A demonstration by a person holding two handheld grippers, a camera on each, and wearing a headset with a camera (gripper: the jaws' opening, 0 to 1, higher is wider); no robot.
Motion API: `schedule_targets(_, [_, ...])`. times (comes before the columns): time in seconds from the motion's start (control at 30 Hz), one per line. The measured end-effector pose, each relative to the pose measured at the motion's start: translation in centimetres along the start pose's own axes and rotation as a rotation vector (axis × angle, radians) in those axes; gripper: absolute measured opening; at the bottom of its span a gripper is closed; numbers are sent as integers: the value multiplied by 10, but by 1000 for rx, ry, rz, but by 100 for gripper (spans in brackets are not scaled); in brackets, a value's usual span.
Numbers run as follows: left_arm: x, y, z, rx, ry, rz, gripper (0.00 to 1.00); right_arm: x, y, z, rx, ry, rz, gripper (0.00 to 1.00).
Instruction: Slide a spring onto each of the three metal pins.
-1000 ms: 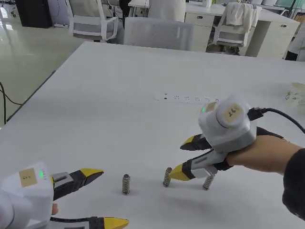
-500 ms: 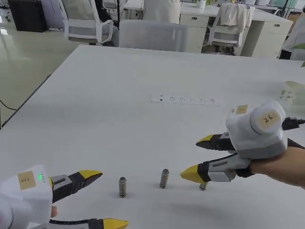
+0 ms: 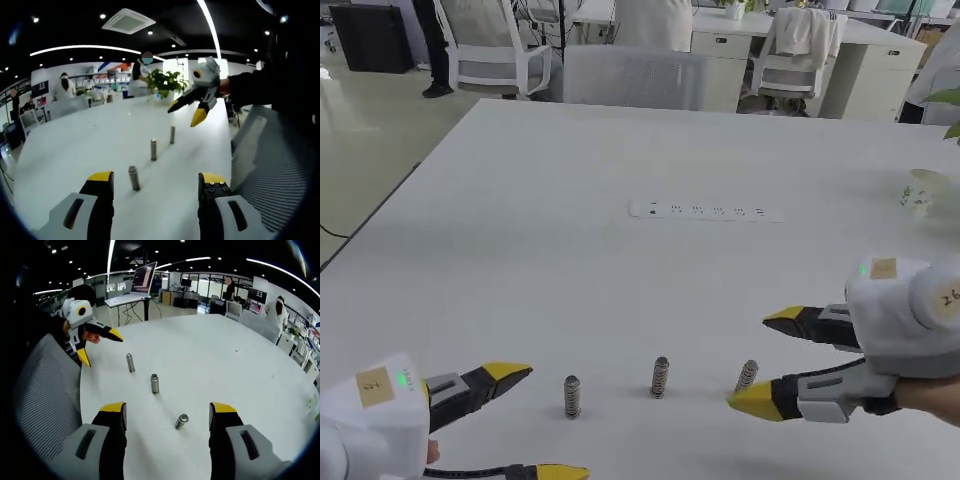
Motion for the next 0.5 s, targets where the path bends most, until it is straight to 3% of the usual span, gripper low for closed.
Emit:
schedule_targets(0.2, [-2,1,1,7,-12,10,64,-2,-2,-14,14,-29,7,69])
schedule_targets(0.5, [-1,3,-4,4,-26,24,66,-8,-1,-34,29,21,13,75])
Point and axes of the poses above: the centre of the closed fingertips' face, and the gripper's own axes: y roughly forward along the fingers, x roughly to its right, z roughly out of its top, the point moved 3 cm from there along -y, roughly backward along the fingers, and after that the axes turned 5 degrees about y, right-handed, at the moved point
